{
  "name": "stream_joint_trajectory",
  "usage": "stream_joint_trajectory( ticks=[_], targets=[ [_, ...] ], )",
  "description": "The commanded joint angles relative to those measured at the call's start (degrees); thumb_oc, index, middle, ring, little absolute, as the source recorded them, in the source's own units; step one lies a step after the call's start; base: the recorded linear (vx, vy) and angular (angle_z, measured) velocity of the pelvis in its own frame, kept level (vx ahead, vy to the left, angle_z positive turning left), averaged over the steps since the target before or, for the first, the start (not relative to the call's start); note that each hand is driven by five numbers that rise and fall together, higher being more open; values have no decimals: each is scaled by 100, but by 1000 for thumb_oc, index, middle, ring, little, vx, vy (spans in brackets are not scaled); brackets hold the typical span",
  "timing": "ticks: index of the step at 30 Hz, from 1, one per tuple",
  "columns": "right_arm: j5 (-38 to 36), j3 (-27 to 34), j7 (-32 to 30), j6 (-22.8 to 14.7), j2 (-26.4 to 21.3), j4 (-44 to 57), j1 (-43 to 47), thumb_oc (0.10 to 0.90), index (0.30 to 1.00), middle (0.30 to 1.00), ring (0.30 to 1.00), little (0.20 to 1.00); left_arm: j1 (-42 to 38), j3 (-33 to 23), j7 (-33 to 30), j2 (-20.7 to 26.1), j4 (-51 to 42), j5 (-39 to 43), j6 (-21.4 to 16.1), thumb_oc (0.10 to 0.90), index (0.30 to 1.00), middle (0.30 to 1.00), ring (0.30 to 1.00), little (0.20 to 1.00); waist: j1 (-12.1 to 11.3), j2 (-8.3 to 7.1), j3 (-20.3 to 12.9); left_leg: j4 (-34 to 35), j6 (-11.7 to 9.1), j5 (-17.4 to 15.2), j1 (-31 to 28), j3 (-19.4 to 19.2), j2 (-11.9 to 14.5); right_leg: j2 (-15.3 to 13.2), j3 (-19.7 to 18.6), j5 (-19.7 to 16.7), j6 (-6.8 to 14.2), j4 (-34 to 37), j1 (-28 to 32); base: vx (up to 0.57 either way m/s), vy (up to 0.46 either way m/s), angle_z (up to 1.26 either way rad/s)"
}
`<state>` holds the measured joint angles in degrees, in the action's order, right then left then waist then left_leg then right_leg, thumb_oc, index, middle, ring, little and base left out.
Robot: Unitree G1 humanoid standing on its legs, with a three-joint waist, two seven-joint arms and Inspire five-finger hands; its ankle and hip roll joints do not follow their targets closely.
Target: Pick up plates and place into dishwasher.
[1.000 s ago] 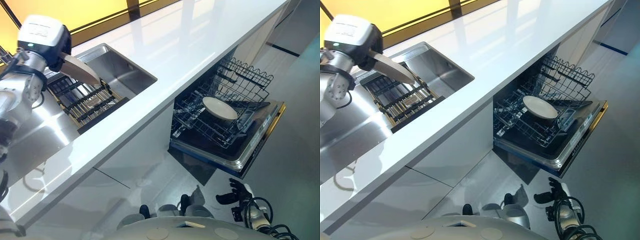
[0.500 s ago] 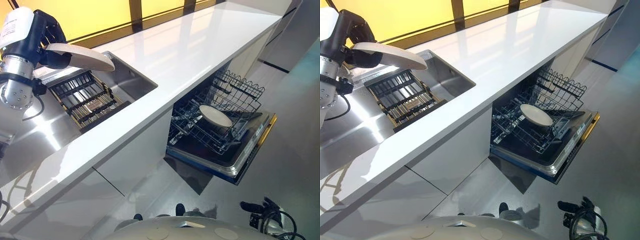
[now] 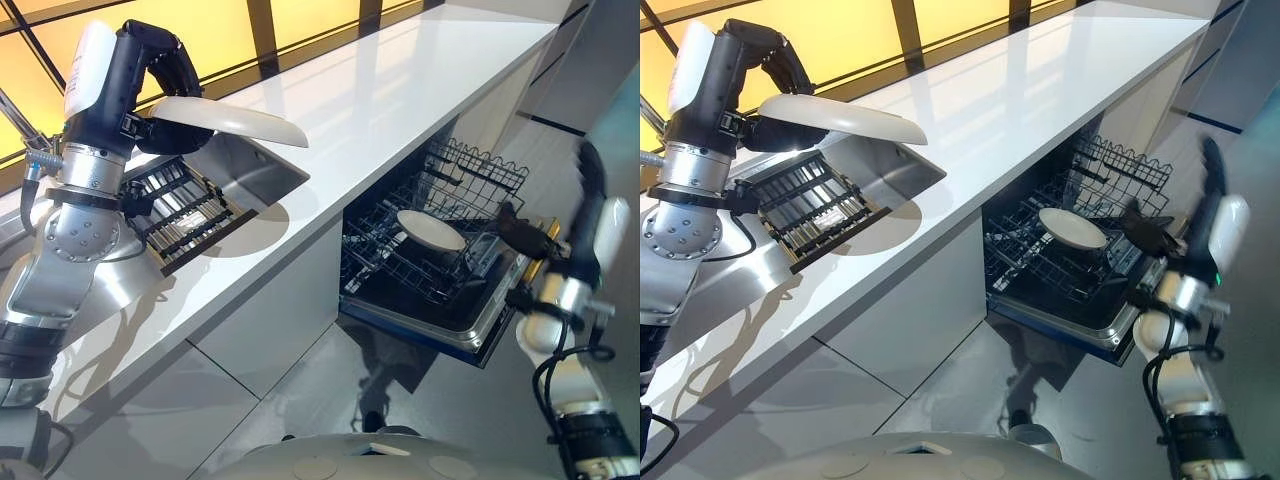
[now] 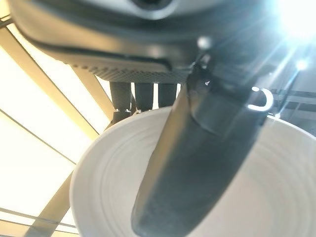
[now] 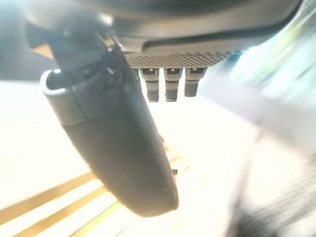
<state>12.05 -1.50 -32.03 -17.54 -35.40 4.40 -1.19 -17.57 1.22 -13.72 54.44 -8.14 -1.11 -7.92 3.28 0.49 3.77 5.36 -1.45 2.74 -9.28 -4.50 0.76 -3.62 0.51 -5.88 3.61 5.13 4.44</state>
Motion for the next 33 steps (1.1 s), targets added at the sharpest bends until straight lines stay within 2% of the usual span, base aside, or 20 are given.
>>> stream_joint_trajectory(
  ticks=[1, 3, 8, 16, 23, 26, 27, 28, 29, 30, 33],
  targets=[
    [-39, -375, 949, -422, -413, 775, 867, 800, 900, 900, 900, 900, -740, -279, -144, 9, 124, 328, -248, 100, 300, 300, 300, 200, -48, 39, -234, -96, 236, -675, 138, -4, -397, 279, 120, 710, 175, -351, 1, 0, 0, 0],
    [-198, -635, 1338, -395, -401, 889, 1120, 800, 900, 900, 900, 900, -850, -97, -122, -99, 121, 430, -218, 100, 300, 300, 300, 200, -83, 30, -252, -99, 234, -663, 150, 4, -403, 266, 154, 707, 167, -341, 10, 0, 0, 0],
    [-353, -1171, 1700, -112, -250, 1100, 1801, 800, 900, 900, 900, 900, -1152, 323, -55, -383, 52, 406, -120, 100, 300, 300, 300, 200, -174, 7, -255, -114, 238, -642, 179, 53, -429, 243, 221, 709, 144, -336, 30, -1, -1, 1],
    [-445, -1593, 1691, 170, 101, 1312, 2287, 800, 900, 900, 900, 900, -1360, 678, 232, -698, -150, 651, -18, 100, 300, 300, 300, 200, -262, 6, -260, -123, 241, -629, 199, 118, -451, 222, 270, 695, 139, -315, 57, 4, -5, 8],
    [-501, -1895, 1696, 423, 421, 1393, 2542, 800, 900, 900, 900, 900, -1443, 1111, 928, -1105, -367, 1359, 200, 100, 300, 300, 300, 200, -317, 5, -259, -131, 239, -610, 229, 155, -465, 216, 317, 677, 140, -286, 73, 3, -1, 1],
    [-714, -2033, 1783, 664, 483, 1358, 2640, 800, 900, 900, 900, 900, -1449, 1299, 1135, -1250, -463, 1539, 201, 100, 300, 300, 300, 200, -334, -5, -264, -125, 242, -604, 229, 165, -469, 218, 332, 674, 135, -272, 83, 17, -6, 7],
    [-749, -2059, 1795, 688, 492, 1333, 2637, 482, 627, 627, 627, 582, -1439, 1338, 1160, -1272, -487, 1559, 156, 100, 300, 300, 300, 200, -337, -7, -262, -124, 246, -605, 228, 172, -471, 219, 336, 677, 133, -274, 84, 12, -3, 9],
    [-793, -2072, 1809, 716, 495, 1320, 2635, 416, 571, 571, 571, 516, -1437, 1357, 1190, -1282, -499, 1585, 111, 100, 300, 300, 300, 200, -339, -8, -262, -123, 247, -605, 228, 174, -472, 220, 339, 679, 132, -275, 85, 6, 0, 10],
    [-863, -2096, 1823, 740, 492, 1300, 2628, 224, 406, 406, 406, 324, -1446, 1397, 1239, -1303, -534, 1616, 51, 100, 300, 300, 300, 200, -337, -10, -265, -119, 248, -602, 229, 171, -470, 219, 348, 681, 133, -274, 86, 8, 2, 7],
    [-927, -2110, 1832, 759, 501, 1280, 2622, 100, 300, 300, 300, 200, -1452, 1427, 1249, -1311, -576, 1623, 16, 100, 300, 300, 300, 200, -336, -12, -267, -116, 247, -600, 229, 168, -468, 220, 353, 683, 130, -274, 88, 10, 3, 6],
    [-901, -2155, 1797, 790, 558, 1202, 2574, 100, 300, 300, 300, 200, -1498, 1513, 1318, -1342, -713, 1641, -132, 100, 300, 300, 300, 200, -343, -18, -279, -105, 249, -592, 235, 169, -465, 221, 370, 694, 122, -268, 100, 0, 0, 0]
  ],
)
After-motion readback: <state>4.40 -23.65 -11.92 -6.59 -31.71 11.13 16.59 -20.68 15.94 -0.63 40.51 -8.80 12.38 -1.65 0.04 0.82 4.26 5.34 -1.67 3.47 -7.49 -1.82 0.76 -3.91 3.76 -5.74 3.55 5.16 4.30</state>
